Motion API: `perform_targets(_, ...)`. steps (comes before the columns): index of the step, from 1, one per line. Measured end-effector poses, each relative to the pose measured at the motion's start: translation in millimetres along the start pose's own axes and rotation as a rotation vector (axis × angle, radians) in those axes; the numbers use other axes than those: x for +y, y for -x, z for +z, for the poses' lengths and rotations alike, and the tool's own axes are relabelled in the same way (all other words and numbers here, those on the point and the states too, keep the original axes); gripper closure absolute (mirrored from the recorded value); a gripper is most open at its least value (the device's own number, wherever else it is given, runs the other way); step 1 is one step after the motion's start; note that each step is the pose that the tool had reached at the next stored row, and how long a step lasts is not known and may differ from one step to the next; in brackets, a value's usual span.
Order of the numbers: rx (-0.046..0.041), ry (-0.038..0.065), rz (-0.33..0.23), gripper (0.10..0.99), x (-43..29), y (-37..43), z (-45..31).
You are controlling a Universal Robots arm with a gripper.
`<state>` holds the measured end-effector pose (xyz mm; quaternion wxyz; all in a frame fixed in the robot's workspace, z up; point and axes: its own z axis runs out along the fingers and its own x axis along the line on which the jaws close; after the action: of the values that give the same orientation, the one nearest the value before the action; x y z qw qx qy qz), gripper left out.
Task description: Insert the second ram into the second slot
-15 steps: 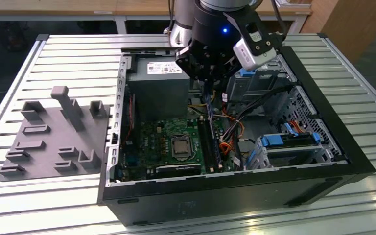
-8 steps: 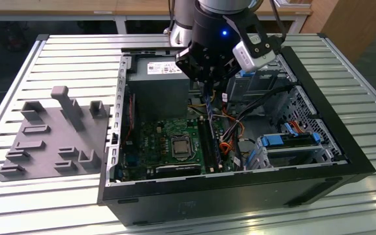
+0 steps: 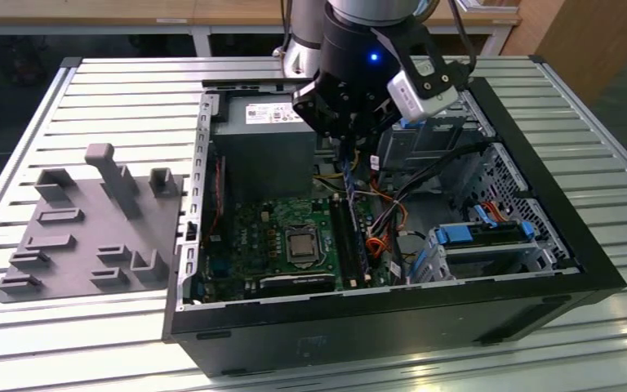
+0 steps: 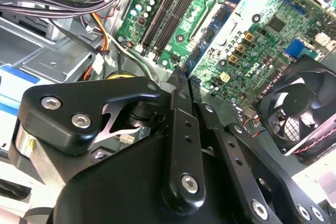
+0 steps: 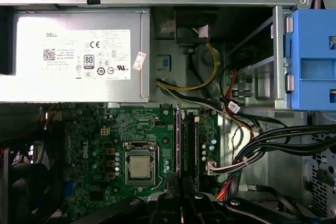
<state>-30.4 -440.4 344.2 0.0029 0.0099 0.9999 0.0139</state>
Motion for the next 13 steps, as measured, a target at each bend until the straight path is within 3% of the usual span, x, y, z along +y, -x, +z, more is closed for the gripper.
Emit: perform_targets(13,-0.0001,0.0,0.0,0.953,-0.6,0.0,3.9)
